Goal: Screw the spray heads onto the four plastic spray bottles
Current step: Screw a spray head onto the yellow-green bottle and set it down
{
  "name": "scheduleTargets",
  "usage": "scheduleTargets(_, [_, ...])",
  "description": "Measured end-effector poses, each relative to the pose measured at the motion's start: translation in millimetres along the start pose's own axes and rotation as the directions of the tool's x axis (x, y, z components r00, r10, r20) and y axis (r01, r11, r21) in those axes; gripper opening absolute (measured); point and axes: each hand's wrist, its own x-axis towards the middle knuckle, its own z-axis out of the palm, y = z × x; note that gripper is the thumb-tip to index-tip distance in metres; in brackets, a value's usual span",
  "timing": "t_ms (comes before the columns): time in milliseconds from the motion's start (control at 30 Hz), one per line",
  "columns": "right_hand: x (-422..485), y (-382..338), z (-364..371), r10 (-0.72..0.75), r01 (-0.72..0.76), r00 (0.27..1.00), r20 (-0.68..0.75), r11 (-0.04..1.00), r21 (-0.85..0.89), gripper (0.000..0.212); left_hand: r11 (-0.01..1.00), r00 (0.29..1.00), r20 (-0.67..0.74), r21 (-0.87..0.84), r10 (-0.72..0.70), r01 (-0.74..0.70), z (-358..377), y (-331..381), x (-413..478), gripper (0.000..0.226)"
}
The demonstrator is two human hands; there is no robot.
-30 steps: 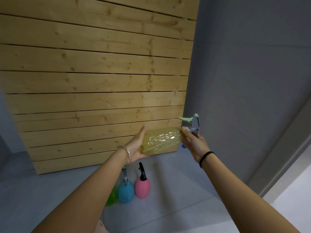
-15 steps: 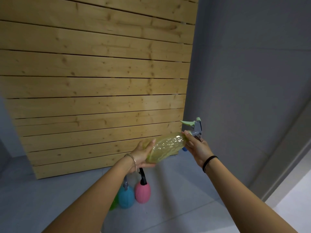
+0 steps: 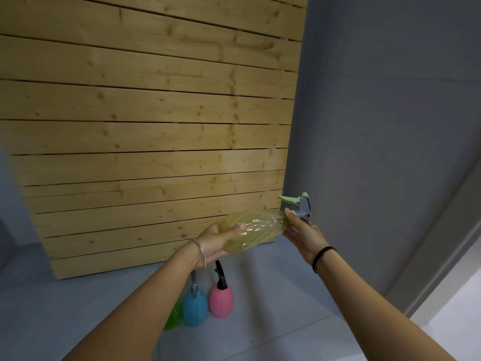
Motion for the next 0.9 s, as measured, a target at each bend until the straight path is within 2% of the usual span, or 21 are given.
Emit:
scheduleTargets(100, [0, 0, 4, -0.021, 0.021, 1.0, 0.012, 0.999, -0.03, 0.05, 0.986, 0.984, 0.058, 0.024, -0.169, 0.168, -1, 0, -4, 0.068])
scheduleTargets(167, [-2, -1, 7, -0.029, 0.031, 0.999, 0.032, 0.997, -0.065, 0.05, 0.962, 0.964, 0.039, 0.085, -0.263, 0.259, -1, -2, -7, 0.064])
scheduleTargets(233, [-2, -1, 9, -0.034, 0.036, 0.999, 0.028, 0.997, -0.072, 0.051, 0.974, 0.977, -0.047, 0.082, -0.206, 0.21, -3, -4, -4, 0.065])
scheduleTargets(333, [-1, 0, 4, -0.015, 0.015, 1.0, -0.01, 0.999, -0.037, 0.055, 0.981, 0.989, -0.148, 0.192, 0.01, 0.019, -6, -8, 2, 0.054])
scheduleTargets(367, [-1, 0, 2, -0.004, 0.004, 1.0, -0.018, 1.0, -0.027, 0.055, 0.974, 0.988, -0.144, 0.227, 0.058, -0.024, -6, -8, 1, 0.053])
scheduleTargets(400, [-1, 0, 2, 0.004, -0.005, 1.0, -0.015, 1.0, -0.022, 0.055, 0.973, 0.989, -0.119, 0.225, 0.084, -0.056, -7, -8, 2, 0.062])
scheduleTargets(467, [-1, 2, 5, 0.003, -0.002, 1.0, 0.008, 0.999, -0.032, 0.054, 0.993, 0.998, -0.066, 0.117, -0.003, 0.011, -7, -5, 2, 0.081])
scheduleTargets(567, [-4, 3, 11, -0.018, 0.019, 0.999, 0.034, 0.999, -0.05, 0.051, 0.982, 0.985, -0.056, 0.081, -0.165, 0.169, -4, 0, -5, 0.081])
scheduleTargets(667, [-3, 3, 10, -0.021, 0.021, 1.0, 0.019, 0.999, -0.031, 0.053, 0.995, 0.989, -0.126, 0.062, -0.075, 0.083, -5, -2, -4, 0.078])
scheduleTargets(733, [-2, 3, 9, -0.01, 0.01, 1.0, 0.006, 1.0, -0.01, 0.052, 0.997, 0.99, -0.137, 0.077, 0.009, 0.001, -7, -3, -2, 0.059])
scheduleTargets(767, [-3, 3, 9, -0.008, 0.008, 1.0, 0.008, 1.0, -0.008, 0.051, 0.998, 0.992, -0.126, 0.068, 0.015, -0.006, -7, -2, -3, 0.06])
scheduleTargets(833, [-3, 4, 13, -0.015, 0.015, 1.0, 0.02, 1.0, -0.016, 0.052, 0.998, 0.994, -0.096, -0.028, -0.05, 0.048, -8, -3, -1, 0.076])
scheduleTargets(900, [-4, 4, 16, -0.022, 0.022, 0.999, 0.03, 1.0, -0.02, 0.054, 0.987, 0.994, -0.07, -0.143, -0.082, 0.071, -9, -4, -2, 0.073])
